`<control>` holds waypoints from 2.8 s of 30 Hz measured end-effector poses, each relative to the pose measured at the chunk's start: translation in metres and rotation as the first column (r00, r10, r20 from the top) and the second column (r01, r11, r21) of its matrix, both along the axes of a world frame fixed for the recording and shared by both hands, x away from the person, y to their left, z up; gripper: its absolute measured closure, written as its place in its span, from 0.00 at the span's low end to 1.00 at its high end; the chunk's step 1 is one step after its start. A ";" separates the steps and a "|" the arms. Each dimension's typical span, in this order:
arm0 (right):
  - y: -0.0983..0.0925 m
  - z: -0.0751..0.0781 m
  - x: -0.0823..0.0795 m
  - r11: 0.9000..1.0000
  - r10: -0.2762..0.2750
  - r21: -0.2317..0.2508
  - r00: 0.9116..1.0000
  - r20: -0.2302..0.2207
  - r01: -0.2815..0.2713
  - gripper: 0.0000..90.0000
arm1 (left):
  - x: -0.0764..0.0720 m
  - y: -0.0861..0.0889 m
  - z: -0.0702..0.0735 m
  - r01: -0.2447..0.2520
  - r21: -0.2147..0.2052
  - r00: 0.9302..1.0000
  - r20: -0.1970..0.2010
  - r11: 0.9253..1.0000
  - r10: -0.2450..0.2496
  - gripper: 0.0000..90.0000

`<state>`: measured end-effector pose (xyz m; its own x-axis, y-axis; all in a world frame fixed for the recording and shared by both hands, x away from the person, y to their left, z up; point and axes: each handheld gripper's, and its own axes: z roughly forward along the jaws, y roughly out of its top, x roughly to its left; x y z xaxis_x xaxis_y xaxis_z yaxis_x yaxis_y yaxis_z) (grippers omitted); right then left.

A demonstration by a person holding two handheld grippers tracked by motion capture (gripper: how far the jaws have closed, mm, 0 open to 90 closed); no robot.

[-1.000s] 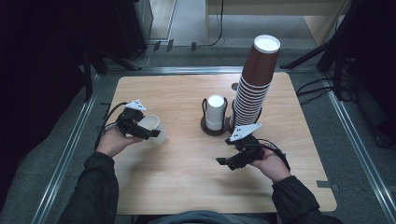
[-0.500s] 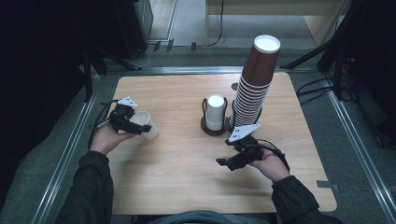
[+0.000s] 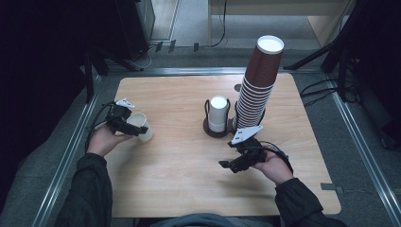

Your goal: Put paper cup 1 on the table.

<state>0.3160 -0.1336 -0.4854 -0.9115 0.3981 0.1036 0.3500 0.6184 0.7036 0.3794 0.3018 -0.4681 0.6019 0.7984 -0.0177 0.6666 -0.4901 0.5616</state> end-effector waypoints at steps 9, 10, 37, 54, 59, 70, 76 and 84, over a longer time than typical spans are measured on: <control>0.000 0.000 0.000 1.000 0.000 -0.001 1.000 0.000 0.000 0.21 | 0.002 -0.005 -0.005 0.005 0.036 1.000 -0.017 0.999 -0.005 0.18; 0.000 0.000 0.000 1.000 0.000 0.000 1.000 0.000 0.000 0.21 | 0.002 -0.006 -0.006 0.007 0.039 1.000 -0.021 0.999 -0.006 0.18; 0.000 0.000 0.000 1.000 0.008 -0.006 1.000 0.014 -0.008 0.21 | 0.001 -0.003 -0.001 0.017 -0.064 0.999 -0.049 0.998 -0.020 0.10; -0.003 0.006 0.000 0.999 0.030 0.029 0.999 0.026 -0.030 0.21 | -0.015 -0.008 0.033 0.047 -0.139 0.999 -0.004 0.989 -0.049 0.08; -0.006 0.009 0.001 0.998 0.007 0.063 1.000 0.019 -0.008 0.21 | -0.019 -0.025 0.040 0.093 -0.158 0.995 -0.013 0.983 -0.096 0.07; -0.012 0.025 0.002 0.999 0.000 0.049 1.000 0.012 0.000 0.16 | -0.027 -0.063 0.045 0.183 -0.167 0.981 -0.026 0.969 -0.190 0.00; -0.015 0.031 0.004 0.998 -0.019 0.060 1.000 -0.002 0.019 0.16 | -0.030 -0.076 0.042 0.214 -0.174 0.975 -0.024 0.961 -0.221 0.01; -0.022 0.038 0.004 0.997 -0.010 0.075 1.000 -0.001 0.010 0.16 | -0.037 -0.093 0.040 0.271 -0.177 0.962 0.017 0.946 -0.272 0.19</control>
<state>0.3196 -0.1555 -0.4473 -0.9075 0.3981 0.1340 0.3562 0.5604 0.7477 0.3423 0.2093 -0.4285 0.7947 0.5886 -0.1486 0.5266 -0.5467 0.6510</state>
